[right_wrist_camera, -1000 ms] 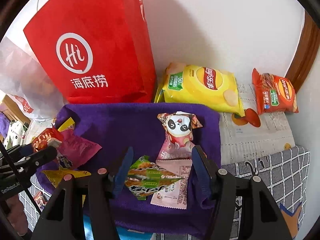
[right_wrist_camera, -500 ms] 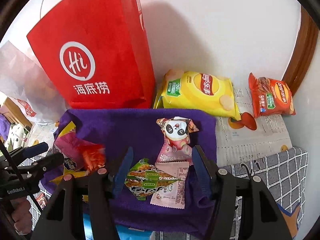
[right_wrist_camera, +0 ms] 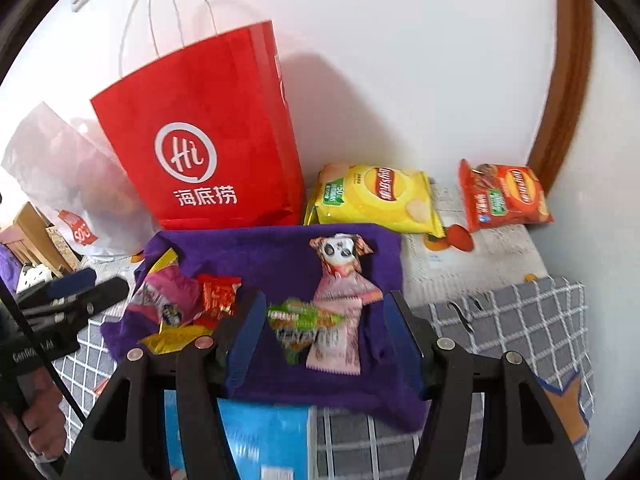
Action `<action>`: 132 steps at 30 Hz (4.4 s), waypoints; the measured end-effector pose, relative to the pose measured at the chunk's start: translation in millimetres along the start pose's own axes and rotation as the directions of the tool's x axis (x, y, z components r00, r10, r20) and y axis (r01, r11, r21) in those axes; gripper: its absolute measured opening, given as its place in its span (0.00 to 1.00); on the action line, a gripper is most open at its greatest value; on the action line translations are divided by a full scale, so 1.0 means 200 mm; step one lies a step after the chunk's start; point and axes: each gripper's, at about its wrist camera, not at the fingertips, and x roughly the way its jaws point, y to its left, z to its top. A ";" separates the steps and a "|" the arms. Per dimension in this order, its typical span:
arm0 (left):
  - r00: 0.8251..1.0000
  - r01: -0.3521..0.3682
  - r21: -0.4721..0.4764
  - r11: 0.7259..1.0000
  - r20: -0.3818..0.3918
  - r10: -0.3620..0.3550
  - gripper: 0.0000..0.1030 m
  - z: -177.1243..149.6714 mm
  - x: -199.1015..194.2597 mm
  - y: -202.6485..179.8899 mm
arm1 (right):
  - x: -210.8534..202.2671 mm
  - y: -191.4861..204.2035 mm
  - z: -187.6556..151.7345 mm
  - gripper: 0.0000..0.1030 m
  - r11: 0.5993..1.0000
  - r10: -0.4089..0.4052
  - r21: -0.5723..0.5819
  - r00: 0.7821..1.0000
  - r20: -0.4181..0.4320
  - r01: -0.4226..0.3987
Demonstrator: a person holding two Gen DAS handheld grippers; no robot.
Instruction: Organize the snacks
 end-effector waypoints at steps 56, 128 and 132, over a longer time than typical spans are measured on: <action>0.975 -0.216 -0.159 0.963 -0.088 0.204 0.76 -1.05 -0.37 0.65 | 0.01 0.77 -1.02 0.67 0.928 0.245 -0.264 0.965 -0.094 -0.262; 0.973 -0.218 -0.002 0.976 -0.077 0.217 0.44 -1.16 -0.06 0.12 | -0.02 -0.02 -1.17 0.50 0.997 0.080 -0.004 0.997 -0.010 -0.080; 0.976 -0.216 -0.016 0.976 -0.016 0.215 0.45 -1.18 -0.06 0.12 | -0.01 0.00 -1.17 0.52 0.998 0.066 -0.021 0.998 -0.014 -0.067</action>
